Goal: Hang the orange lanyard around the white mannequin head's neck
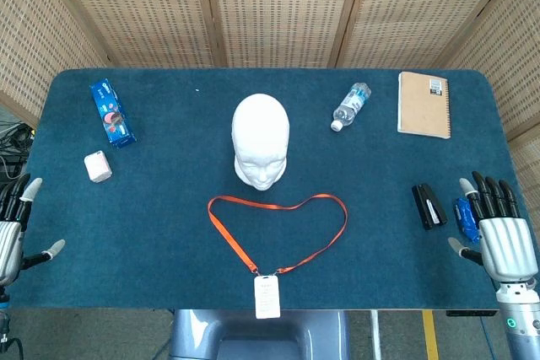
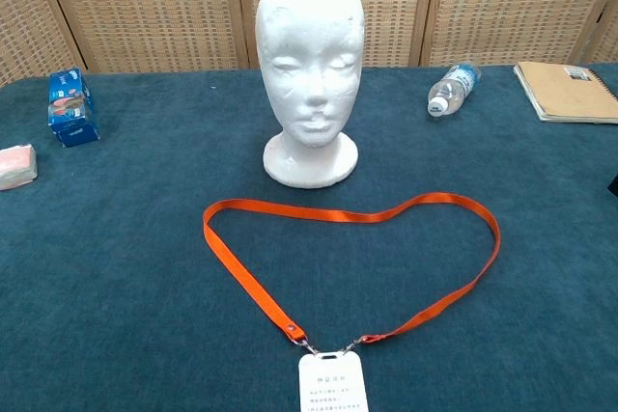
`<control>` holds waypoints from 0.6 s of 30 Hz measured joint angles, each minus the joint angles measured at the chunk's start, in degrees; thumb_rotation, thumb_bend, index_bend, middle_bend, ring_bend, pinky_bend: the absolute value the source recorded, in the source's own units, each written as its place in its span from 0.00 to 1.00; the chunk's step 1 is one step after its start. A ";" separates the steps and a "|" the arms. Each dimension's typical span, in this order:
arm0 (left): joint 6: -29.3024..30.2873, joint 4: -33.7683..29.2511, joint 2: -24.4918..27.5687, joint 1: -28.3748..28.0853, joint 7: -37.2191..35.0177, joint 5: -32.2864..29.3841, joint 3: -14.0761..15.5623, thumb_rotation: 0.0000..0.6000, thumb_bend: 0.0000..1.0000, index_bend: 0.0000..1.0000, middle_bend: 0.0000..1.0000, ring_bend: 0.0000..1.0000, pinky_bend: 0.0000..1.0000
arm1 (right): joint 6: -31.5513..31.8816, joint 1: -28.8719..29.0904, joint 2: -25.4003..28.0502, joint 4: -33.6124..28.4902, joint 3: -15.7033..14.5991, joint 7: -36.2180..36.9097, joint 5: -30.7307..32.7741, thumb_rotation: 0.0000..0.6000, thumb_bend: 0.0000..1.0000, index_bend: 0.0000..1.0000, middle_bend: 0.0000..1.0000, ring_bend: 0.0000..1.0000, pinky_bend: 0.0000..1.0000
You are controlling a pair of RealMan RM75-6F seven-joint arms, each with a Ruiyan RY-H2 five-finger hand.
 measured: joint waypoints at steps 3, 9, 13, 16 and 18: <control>-0.13 -0.01 0.02 0.29 0.09 0.20 -0.25 1.00 0.00 0.00 0.00 0.00 0.00 | -0.90 -0.10 -0.27 0.05 0.30 -0.54 -0.10 1.00 0.00 0.00 0.00 0.00 0.00; -1.03 0.35 -0.43 0.45 0.98 -0.12 -0.83 1.00 0.00 0.00 0.00 0.00 0.00 | -4.49 0.96 -0.69 0.13 0.72 -0.08 -0.13 1.00 0.00 0.04 0.00 0.00 0.00; -2.43 0.68 -0.95 0.05 1.73 -0.82 -1.42 1.00 0.00 0.00 0.00 0.00 0.00 | -9.72 3.78 -0.66 -0.23 1.50 -1.09 0.06 1.00 0.00 0.16 0.00 0.00 0.00; -3.42 1.01 -1.37 -0.29 2.49 -1.68 -2.06 1.00 0.00 0.00 0.00 0.00 0.00 | -14.88 7.08 -0.64 -1.10 2.67 -2.21 0.57 1.00 0.01 0.30 0.00 0.00 0.00; -3.89 1.18 -1.62 -0.44 2.93 -2.15 -2.41 1.00 0.00 0.00 0.00 0.00 0.00 | -19.16 9.66 -0.74 -1.85 3.68 -2.68 1.45 1.00 0.05 0.36 0.00 0.00 0.00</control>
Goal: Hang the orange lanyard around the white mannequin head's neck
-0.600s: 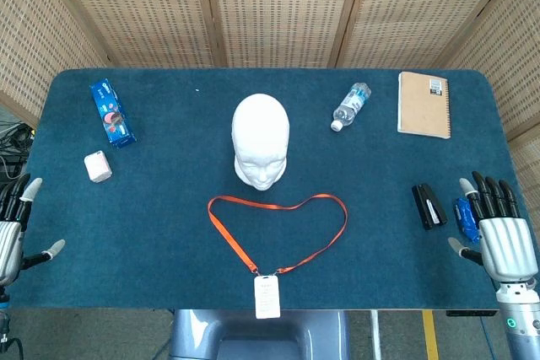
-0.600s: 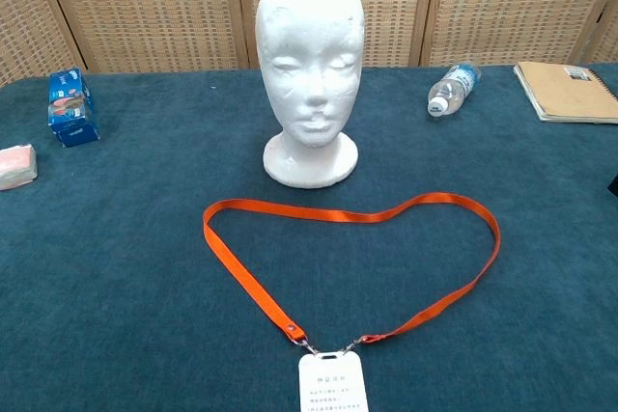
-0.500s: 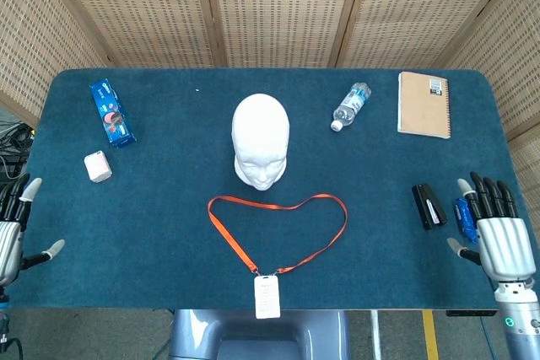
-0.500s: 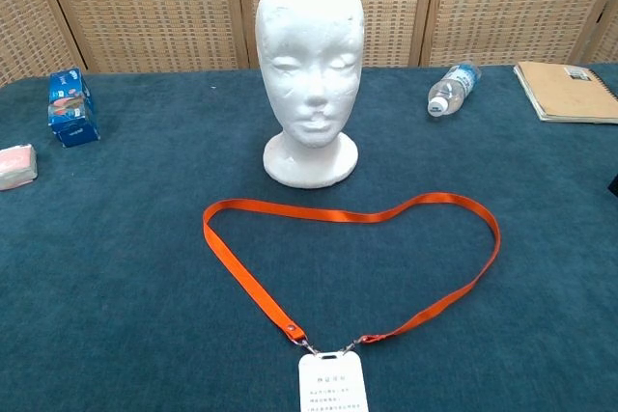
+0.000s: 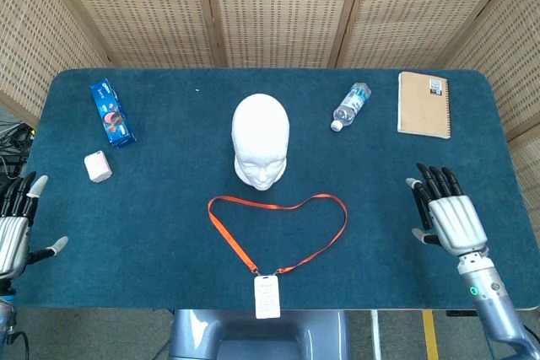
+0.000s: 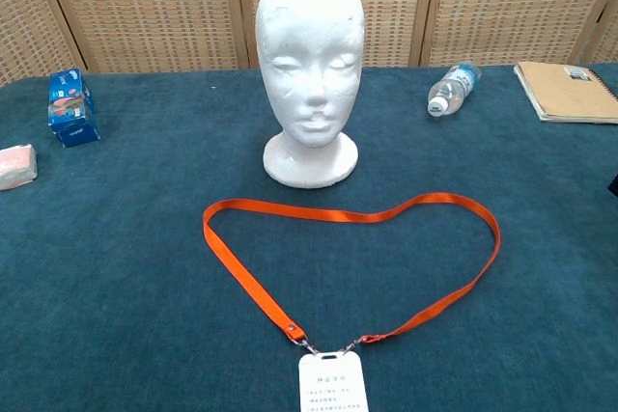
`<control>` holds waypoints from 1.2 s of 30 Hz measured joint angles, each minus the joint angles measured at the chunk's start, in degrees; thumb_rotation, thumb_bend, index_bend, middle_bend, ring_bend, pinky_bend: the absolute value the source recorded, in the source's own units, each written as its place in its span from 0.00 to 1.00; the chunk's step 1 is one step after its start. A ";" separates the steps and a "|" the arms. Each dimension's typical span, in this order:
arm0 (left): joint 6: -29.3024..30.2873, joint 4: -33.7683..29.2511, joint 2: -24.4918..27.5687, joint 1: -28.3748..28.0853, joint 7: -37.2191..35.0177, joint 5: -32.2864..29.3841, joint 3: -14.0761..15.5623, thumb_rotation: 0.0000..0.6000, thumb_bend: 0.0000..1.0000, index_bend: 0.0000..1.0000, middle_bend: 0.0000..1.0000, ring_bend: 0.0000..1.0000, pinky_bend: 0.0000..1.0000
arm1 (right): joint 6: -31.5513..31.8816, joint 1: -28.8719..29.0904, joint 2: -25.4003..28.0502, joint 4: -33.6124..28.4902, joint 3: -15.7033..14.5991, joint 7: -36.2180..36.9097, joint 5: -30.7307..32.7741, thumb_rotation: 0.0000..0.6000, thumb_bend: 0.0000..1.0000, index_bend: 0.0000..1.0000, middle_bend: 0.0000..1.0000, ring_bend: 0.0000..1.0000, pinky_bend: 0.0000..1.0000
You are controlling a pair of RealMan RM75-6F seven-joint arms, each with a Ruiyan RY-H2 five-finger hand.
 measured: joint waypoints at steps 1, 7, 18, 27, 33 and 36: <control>-0.26 0.09 -0.12 -0.08 0.21 -0.20 -0.13 1.00 0.00 0.00 0.00 0.00 0.00 | -1.95 1.14 -0.11 -0.32 0.48 -0.15 0.58 1.00 0.09 0.39 0.00 0.00 0.00; -1.99 0.99 -1.12 -0.56 1.68 -1.38 -0.72 1.00 0.00 0.00 0.00 0.00 0.00 | -14.47 9.63 -4.04 -0.29 4.49 -3.96 9.29 1.00 0.36 0.45 0.00 0.00 0.00; -5.19 3.36 -2.75 -1.32 2.43 -4.24 -1.82 1.00 0.00 0.00 0.00 0.00 0.00 | -26.54 21.15 -19.37 13.14 8.37 -12.49 26.98 1.00 0.48 0.50 0.00 0.00 0.00; -5.88 3.73 -3.38 -1.55 3.19 -4.33 -2.11 1.00 0.00 0.00 0.00 0.00 0.00 | -28.76 25.01 -24.68 18.45 7.92 -15.26 31.21 1.00 0.51 0.51 0.00 0.00 0.00; -5.91 3.69 -3.36 -1.46 3.20 -4.17 -2.20 1.00 0.00 0.00 0.00 0.00 0.00 | -28.61 25.68 -25.47 18.93 6.98 -16.16 31.77 1.00 0.53 0.51 0.00 0.00 0.00; -5.96 3.62 -3.34 -1.46 3.13 -4.05 -2.21 1.00 0.00 0.00 0.00 0.00 0.00 | -28.42 25.87 -25.85 19.37 6.64 -16.52 32.03 1.00 0.54 0.51 0.00 0.00 0.00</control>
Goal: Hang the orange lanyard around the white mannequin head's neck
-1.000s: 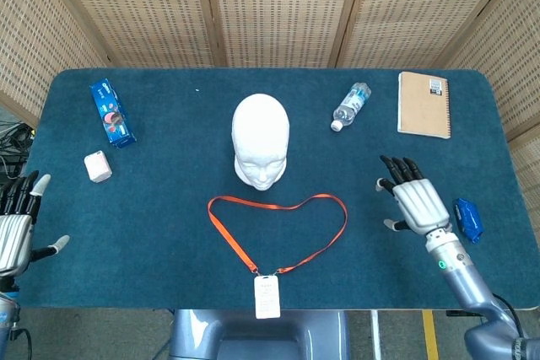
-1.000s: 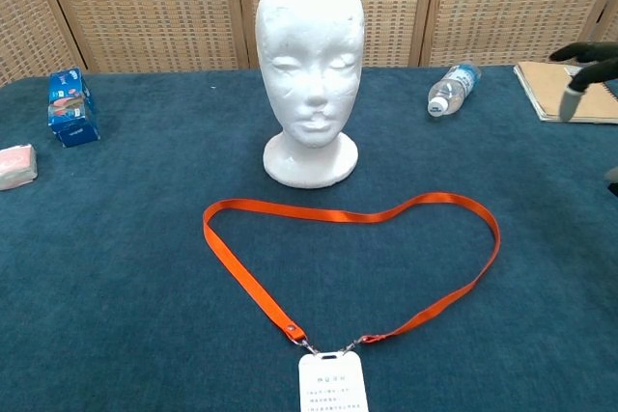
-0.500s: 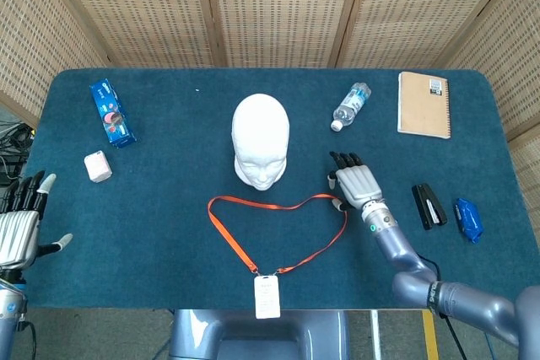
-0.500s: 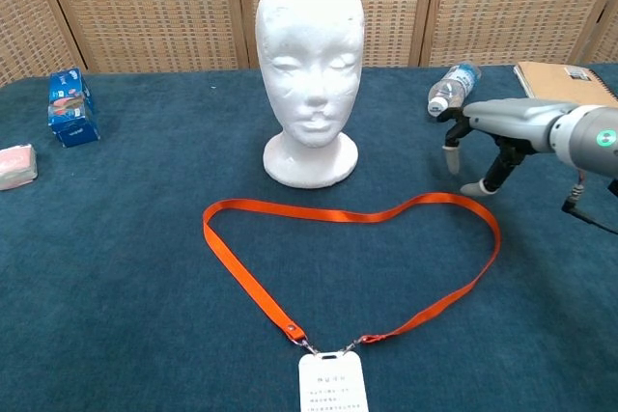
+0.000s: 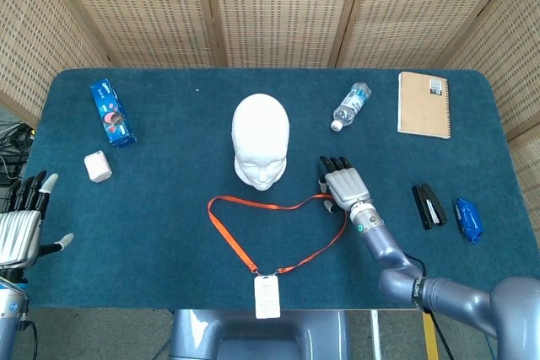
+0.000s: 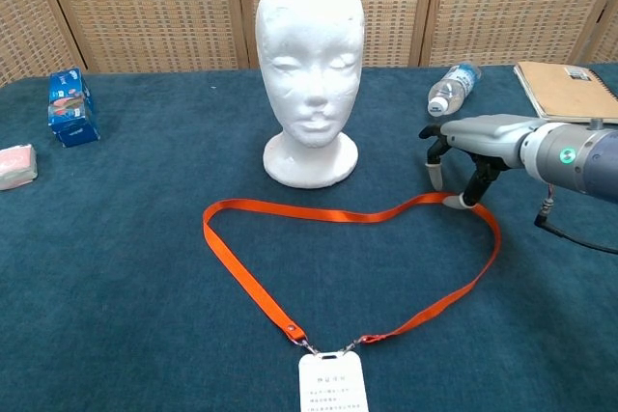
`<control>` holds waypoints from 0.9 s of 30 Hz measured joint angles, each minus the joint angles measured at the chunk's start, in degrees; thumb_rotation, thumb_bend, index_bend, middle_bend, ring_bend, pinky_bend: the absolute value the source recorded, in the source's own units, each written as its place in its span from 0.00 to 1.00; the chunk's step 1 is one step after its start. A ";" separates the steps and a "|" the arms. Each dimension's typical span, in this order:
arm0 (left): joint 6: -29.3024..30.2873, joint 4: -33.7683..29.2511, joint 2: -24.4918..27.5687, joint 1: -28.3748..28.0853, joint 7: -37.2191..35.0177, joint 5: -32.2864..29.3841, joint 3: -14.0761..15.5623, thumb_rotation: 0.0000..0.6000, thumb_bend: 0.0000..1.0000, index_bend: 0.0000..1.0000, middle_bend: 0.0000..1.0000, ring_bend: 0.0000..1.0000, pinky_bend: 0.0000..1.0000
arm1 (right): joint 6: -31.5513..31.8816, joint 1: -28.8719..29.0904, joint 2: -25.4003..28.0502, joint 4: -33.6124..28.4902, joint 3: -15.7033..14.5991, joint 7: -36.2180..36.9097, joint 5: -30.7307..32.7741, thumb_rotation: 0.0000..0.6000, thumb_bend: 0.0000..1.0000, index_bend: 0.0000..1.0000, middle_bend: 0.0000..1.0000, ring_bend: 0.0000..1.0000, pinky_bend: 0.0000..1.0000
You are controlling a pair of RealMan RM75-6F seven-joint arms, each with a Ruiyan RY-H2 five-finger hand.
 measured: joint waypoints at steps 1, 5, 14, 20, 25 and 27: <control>0.04 -0.02 0.02 0.03 -0.01 0.08 -0.01 1.00 0.00 0.00 0.00 0.00 0.00 | 0.01 0.06 -0.12 0.13 -0.07 -0.06 0.16 1.00 0.54 0.51 0.00 0.00 0.00; 0.10 -0.05 0.08 0.12 -0.22 0.20 -0.07 1.00 0.00 0.00 0.00 0.00 0.00 | 0.22 0.24 -0.68 0.81 -0.61 -0.50 0.45 1.00 0.55 0.53 0.00 0.00 0.00; -0.20 0.06 0.18 0.15 -0.61 0.36 -0.18 1.00 0.00 0.00 0.00 0.00 0.00 | 0.22 0.58 -1.95 2.07 -1.38 -0.70 0.86 1.00 0.65 0.62 0.00 0.00 0.00; -0.82 0.42 -0.12 -0.16 -0.39 0.44 -0.20 1.00 0.00 0.00 0.00 0.00 0.00 | 0.39 0.57 -2.13 2.30 -1.62 -0.12 0.32 1.00 0.69 0.69 0.00 0.00 0.00; -4.00 1.21 -1.27 -2.51 -0.74 1.39 -0.39 1.00 0.00 0.00 0.00 0.00 0.00 | 1.01 -0.12 -0.91 0.23 -1.59 2.06 -1.40 1.00 0.69 0.72 0.00 0.00 0.00; -5.28 1.56 -1.75 -3.60 -1.09 1.83 -0.54 1.00 0.00 0.00 0.00 0.00 0.00 | 1.24 -0.43 -0.31 -0.63 -1.57 2.88 -2.01 1.00 0.70 0.72 0.00 0.00 0.00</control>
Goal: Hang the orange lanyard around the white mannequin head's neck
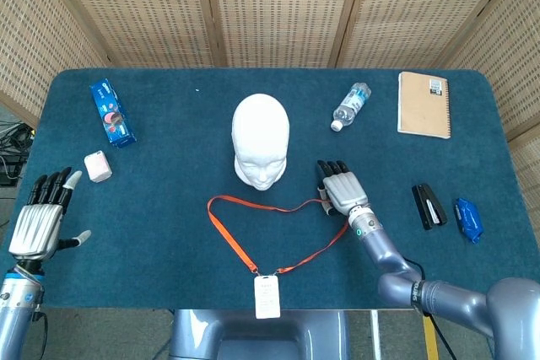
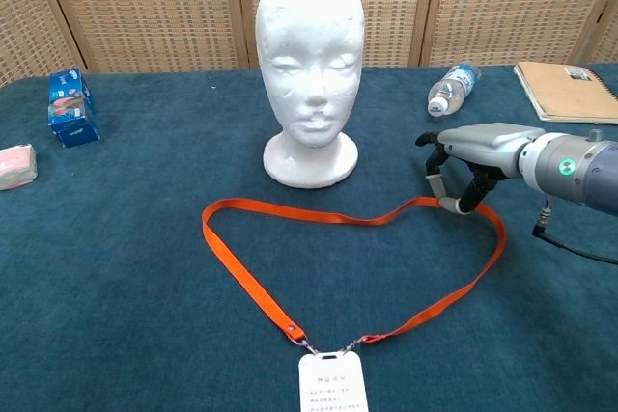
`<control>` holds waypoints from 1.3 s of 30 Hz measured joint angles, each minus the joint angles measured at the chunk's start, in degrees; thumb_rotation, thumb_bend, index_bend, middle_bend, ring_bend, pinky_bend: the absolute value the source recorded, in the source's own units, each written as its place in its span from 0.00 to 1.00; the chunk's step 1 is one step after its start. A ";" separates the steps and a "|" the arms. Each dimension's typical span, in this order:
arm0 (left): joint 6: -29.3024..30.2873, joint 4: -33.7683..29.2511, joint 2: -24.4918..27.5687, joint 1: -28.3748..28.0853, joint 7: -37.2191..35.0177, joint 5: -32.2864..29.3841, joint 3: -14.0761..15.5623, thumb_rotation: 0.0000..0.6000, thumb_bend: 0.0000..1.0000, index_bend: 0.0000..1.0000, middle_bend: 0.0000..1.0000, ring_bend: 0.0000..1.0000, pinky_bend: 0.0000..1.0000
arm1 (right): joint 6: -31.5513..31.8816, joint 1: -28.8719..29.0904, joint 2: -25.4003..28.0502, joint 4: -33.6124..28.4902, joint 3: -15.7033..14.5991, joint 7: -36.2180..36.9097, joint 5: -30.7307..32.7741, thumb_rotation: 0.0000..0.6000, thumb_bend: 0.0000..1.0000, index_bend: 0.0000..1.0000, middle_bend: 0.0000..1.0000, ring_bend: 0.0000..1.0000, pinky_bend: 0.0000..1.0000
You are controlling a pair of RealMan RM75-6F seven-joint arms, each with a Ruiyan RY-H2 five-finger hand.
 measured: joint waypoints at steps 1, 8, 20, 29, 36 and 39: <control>-0.88 0.25 -0.34 -0.76 -0.26 0.26 -0.15 1.00 0.00 0.00 0.00 0.00 0.00 | 0.09 -0.13 0.27 -0.38 0.01 0.34 -0.27 1.00 0.70 0.73 0.00 0.00 0.00; -9.31 2.93 -3.80 -7.48 -1.57 0.58 -1.93 1.00 0.16 0.02 0.00 0.00 0.00 | 1.00 -1.32 3.21 -4.39 -0.04 3.24 -2.97 1.00 0.70 0.74 0.01 0.00 0.00; -27.14 15.42 -17.74 -23.36 -1.78 -3.37 -5.91 1.00 0.28 0.22 0.00 0.00 0.00 | 1.74 -2.27 6.32 -7.46 -0.51 5.52 -5.59 1.00 0.70 0.74 0.01 0.00 0.00; -31.97 20.52 -24.57 -29.24 1.96 -8.54 -7.72 1.00 0.38 0.35 0.00 0.00 0.00 | 1.56 -2.35 6.60 -7.32 -0.85 6.04 -6.20 1.00 0.70 0.74 0.02 0.00 0.00; -32.71 22.45 -27.35 -31.21 5.15 -12.07 -7.67 1.00 0.42 0.40 0.00 0.00 0.00 | 1.36 -2.34 6.90 -7.43 -0.94 6.78 -6.78 1.00 0.70 0.74 0.02 0.00 0.00; -32.79 23.15 -28.28 -31.55 5.53 -13.31 -7.52 1.00 0.43 0.42 0.00 0.00 0.00 | 1.29 -2.31 6.97 -7.41 -1.00 6.93 -7.00 1.00 0.70 0.74 0.02 0.00 0.00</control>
